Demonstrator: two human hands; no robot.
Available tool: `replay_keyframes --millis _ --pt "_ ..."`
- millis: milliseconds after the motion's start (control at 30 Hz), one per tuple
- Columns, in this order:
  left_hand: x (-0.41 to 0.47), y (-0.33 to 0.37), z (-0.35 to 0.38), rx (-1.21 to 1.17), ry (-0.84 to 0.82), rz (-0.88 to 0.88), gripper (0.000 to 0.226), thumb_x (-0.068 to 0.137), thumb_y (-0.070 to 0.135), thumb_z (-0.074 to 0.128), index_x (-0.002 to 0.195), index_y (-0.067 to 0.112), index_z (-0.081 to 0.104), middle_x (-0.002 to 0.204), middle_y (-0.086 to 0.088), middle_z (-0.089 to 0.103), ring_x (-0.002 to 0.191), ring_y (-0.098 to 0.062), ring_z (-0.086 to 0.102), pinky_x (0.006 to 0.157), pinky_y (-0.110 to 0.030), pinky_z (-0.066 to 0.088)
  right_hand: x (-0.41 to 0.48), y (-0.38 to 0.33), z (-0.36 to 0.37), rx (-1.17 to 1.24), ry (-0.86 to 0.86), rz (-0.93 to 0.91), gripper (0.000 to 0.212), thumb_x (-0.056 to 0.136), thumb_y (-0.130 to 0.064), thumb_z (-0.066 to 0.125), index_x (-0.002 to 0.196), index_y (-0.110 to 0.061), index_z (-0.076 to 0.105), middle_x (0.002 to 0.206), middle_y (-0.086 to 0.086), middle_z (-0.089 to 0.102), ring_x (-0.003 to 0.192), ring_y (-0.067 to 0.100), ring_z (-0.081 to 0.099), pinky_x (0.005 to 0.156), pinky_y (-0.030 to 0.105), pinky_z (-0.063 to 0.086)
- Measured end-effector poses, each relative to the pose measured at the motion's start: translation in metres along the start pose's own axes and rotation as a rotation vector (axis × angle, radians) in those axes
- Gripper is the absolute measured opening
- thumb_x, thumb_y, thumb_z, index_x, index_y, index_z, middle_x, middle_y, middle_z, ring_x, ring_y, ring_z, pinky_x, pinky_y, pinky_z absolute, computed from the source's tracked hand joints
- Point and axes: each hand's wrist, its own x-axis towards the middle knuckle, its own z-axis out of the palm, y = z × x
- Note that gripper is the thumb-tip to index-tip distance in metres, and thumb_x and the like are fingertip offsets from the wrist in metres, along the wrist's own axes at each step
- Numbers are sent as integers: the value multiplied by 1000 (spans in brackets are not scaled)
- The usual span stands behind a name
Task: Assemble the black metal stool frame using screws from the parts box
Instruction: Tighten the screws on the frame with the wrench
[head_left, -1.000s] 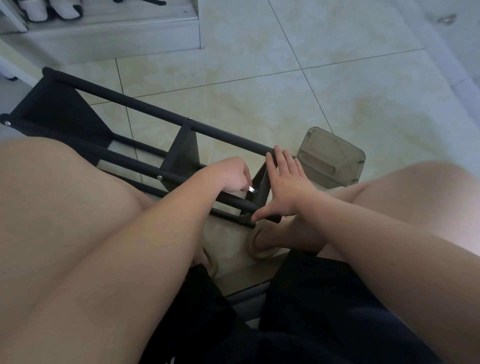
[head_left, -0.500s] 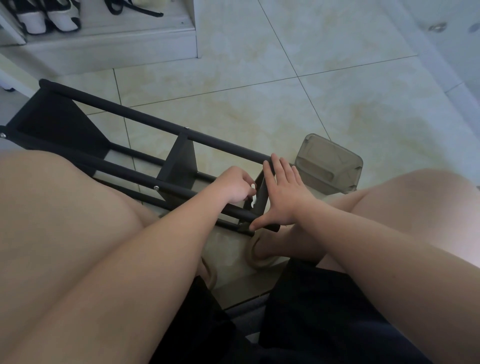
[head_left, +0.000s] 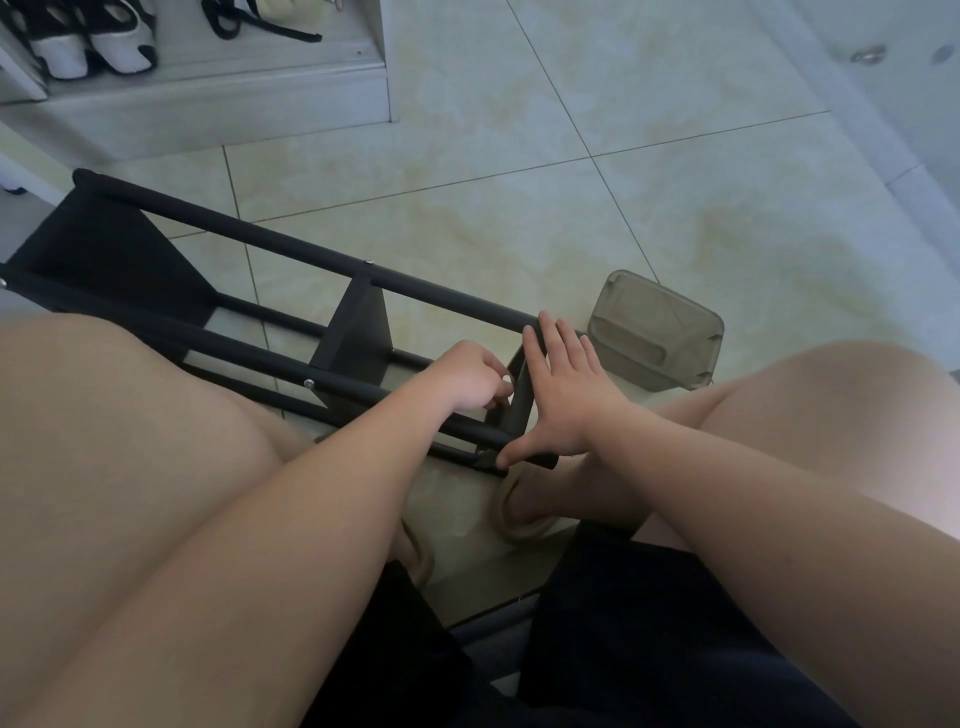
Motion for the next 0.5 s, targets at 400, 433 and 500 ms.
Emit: replay_keyframes --millis 400,433,500 --pt "-1 2 -1 -29 8 -35 19 91 18 66 77 30 65 75 6 76 85 -14 73 95 -40 54 2 0 2 1 6 1 163 49 -98 60 156 -8 -23 162 16 -32 151 33 -28 125 49 -10" --pt "0 2 -1 -33 6 -40 19 91 18 66 77 30 64 74 6 76 85 -14 73 95 -39 54 2 0 2 1 5 1 162 49 -98 60 156 -8 -23 162 16 -32 151 33 -28 125 49 -9" --pt "0 2 0 -29 0 -48 18 91 19 66 78 31 65 76 5 77 85 -14 73 94 -39 55 2 0 2 3 4 0 162 49 -97 61 156 -8 -23 162 15 -32 150 33 -28 125 49 -9"
